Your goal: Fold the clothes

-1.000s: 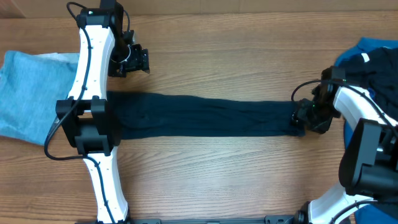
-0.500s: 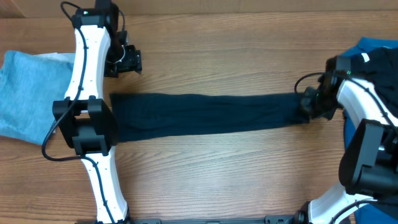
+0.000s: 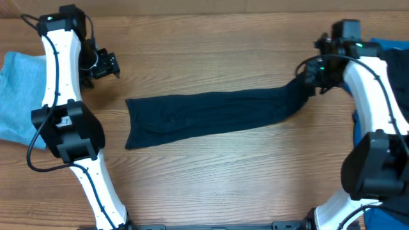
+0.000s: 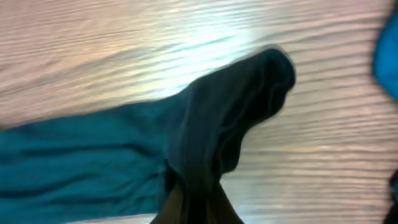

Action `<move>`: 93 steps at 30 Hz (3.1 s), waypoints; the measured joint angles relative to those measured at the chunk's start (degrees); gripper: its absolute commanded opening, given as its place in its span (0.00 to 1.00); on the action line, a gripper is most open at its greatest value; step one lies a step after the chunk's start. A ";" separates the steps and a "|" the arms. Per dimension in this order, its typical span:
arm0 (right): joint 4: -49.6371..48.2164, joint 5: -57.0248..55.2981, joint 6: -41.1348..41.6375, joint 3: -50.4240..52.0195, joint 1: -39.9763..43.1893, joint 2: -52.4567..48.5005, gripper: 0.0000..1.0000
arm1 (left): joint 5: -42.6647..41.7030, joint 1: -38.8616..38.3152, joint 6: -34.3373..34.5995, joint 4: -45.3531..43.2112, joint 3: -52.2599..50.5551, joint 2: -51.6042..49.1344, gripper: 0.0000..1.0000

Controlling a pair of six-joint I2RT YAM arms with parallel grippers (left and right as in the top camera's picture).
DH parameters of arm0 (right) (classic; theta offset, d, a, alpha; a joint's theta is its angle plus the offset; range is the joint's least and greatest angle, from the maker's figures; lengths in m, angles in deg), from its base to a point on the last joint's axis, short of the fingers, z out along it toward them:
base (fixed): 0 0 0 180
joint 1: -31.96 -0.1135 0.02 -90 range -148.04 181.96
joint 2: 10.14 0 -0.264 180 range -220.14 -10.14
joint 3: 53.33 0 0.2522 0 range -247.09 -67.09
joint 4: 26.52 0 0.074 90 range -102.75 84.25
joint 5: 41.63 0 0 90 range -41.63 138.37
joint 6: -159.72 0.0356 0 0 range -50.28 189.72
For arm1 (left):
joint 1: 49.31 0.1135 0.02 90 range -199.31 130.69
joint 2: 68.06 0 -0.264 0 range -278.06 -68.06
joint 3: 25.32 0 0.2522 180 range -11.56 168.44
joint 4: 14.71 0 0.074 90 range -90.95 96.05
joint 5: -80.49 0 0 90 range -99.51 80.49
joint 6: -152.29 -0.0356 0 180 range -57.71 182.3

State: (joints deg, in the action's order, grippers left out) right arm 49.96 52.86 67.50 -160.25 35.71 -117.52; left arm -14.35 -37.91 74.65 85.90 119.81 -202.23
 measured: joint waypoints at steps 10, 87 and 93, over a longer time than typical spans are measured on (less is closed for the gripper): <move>4.70 0.81 -2.32 -1.07 -26.32 0.00 0.04 | 0.17 0.85 1.03 -0.11 0.00 0.00 0.88; -3.34 0.15 -4.96 -1.51 -4.96 -8.52 0.04 | 0.20 -2.43 1.03 2.32 0.00 0.00 0.81; 4.76 -0.04 -5.09 -12.04 -11.54 -8.50 0.04 | 0.20 -2.43 1.03 2.32 0.00 0.00 0.84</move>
State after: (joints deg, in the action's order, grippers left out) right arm 54.73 52.82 62.41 -172.30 24.16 -126.02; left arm -14.16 -40.34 75.68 88.22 119.81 -202.23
